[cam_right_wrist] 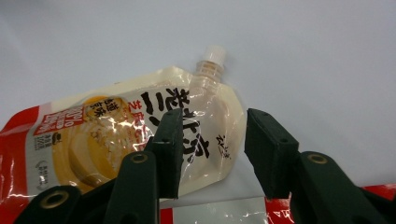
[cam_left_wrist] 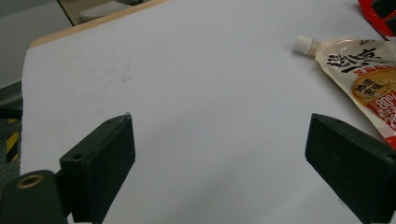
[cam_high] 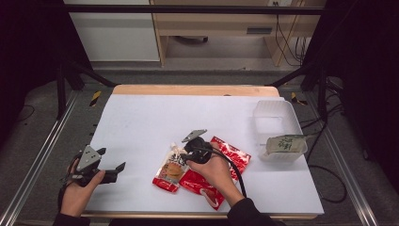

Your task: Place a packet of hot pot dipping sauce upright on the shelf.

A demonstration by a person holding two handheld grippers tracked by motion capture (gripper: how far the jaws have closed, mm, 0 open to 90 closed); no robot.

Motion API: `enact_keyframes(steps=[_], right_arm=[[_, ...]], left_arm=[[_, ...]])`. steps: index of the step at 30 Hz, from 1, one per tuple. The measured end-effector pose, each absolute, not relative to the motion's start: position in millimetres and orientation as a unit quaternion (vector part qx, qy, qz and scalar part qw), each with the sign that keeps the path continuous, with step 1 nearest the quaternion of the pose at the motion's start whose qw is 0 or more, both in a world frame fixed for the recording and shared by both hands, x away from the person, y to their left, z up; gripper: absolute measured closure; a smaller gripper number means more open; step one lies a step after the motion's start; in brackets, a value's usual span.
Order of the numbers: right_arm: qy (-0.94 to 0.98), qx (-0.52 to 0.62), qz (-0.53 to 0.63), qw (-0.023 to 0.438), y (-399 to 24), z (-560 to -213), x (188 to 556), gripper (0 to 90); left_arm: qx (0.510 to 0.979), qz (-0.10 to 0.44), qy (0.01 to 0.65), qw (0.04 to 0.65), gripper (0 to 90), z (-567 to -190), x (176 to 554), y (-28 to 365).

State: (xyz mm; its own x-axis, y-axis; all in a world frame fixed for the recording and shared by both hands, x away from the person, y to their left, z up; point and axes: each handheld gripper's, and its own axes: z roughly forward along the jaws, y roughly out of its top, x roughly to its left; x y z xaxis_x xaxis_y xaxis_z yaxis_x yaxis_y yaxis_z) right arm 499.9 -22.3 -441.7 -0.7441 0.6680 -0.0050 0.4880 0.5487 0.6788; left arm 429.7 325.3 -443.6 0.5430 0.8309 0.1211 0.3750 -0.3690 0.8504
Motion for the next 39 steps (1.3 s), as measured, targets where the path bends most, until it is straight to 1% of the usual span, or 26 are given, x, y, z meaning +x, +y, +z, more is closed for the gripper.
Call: enact_keyframes(steps=[7, 13, 20, 24, 25, 26, 27, 28, 29, 30, 34, 35, 36, 37, 38, 39], right_arm=[[0.869, 0.349, 0.331, 0.119, -17.4, -455.8, 509.2, 53.4], [0.871, 0.356, 0.321, 0.11, -14.9, -462.8, 512.3, 52.5], [0.871, 0.361, 0.316, 0.108, -14.4, -466.7, 513.0, 52.5], [0.872, 0.362, 0.313, 0.104, -13.7, -467.1, 512.3, 54.5], [0.874, 0.358, 0.311, 0.103, -13.7, -466.9, 511.9, 57.1], [0.874, 0.358, 0.311, 0.103, -13.7, -466.9, 511.9, 57.1], [0.875, 0.359, 0.309, 0.102, -13.1, -466.6, 510.5, 60.0], [0.875, 0.359, 0.309, 0.102, -13.1, -466.6, 510.5, 60.0], [0.876, 0.356, 0.308, 0.106, -12.2, -466.7, 508.6, 64.0], [0.876, 0.356, 0.308, 0.106, -12.2, -466.7, 508.6, 64.0], [0.877, 0.354, 0.307, 0.108, -12.2, -467.2, 504.7, 73.7], [0.877, 0.353, 0.309, 0.106, -12.7, -467.4, 503.7, 78.1], [0.877, 0.353, 0.309, 0.106, -12.7, -467.4, 503.7, 78.1], [0.877, 0.354, 0.308, 0.102, -12.0, -467.0, 502.7, 82.2], [0.877, 0.354, 0.308, 0.102, -12.0, -467.0, 502.7, 82.2], [0.879, 0.35, 0.307, 0.102, -12.0, -466.9, 502.8, 84.4]], left_arm=[[0.779, 0.278, 0.387, 0.408, 8.3, -444.1, 430.9, 325.2], [0.781, 0.276, 0.384, 0.408, 8.5, -444.2, 431.3, 324.2], [0.782, 0.275, 0.383, 0.408, 8.5, -444.1, 430.4, 323.3], [0.783, 0.276, 0.382, 0.407, 8.5, -444.4, 430.6, 322.9], [0.783, 0.275, 0.382, 0.407, 8.5, -444.4, 430.8, 322.9], [0.783, 0.275, 0.382, 0.407, 8.5, -444.4, 430.8, 322.9], [0.783, 0.275, 0.382, 0.406, 8.5, -444.5, 430.8, 322.6], [0.783, 0.275, 0.382, 0.406, 8.5, -444.5, 430.8, 322.6], [0.784, 0.274, 0.381, 0.406, 8.5, -444.7, 430.9, 322.2], [0.784, 0.274, 0.381, 0.406, 8.5, -444.7, 430.9, 322.2], [0.786, 0.273, 0.379, 0.404, 8.5, -445.0, 430.8, 321.4], [0.787, 0.272, 0.379, 0.404, 8.5, -445.1, 430.8, 321.1], [0.787, 0.272, 0.379, 0.404, 8.5, -445.1, 430.8, 321.1], [0.788, 0.272, 0.377, 0.403, 8.5, -445.2, 431.1, 321.1], [0.788, 0.272, 0.377, 0.403, 8.5, -445.2, 431.1, 321.1], [0.788, 0.272, 0.378, 0.403, 8.5, -445.2, 431.0, 320.9]])
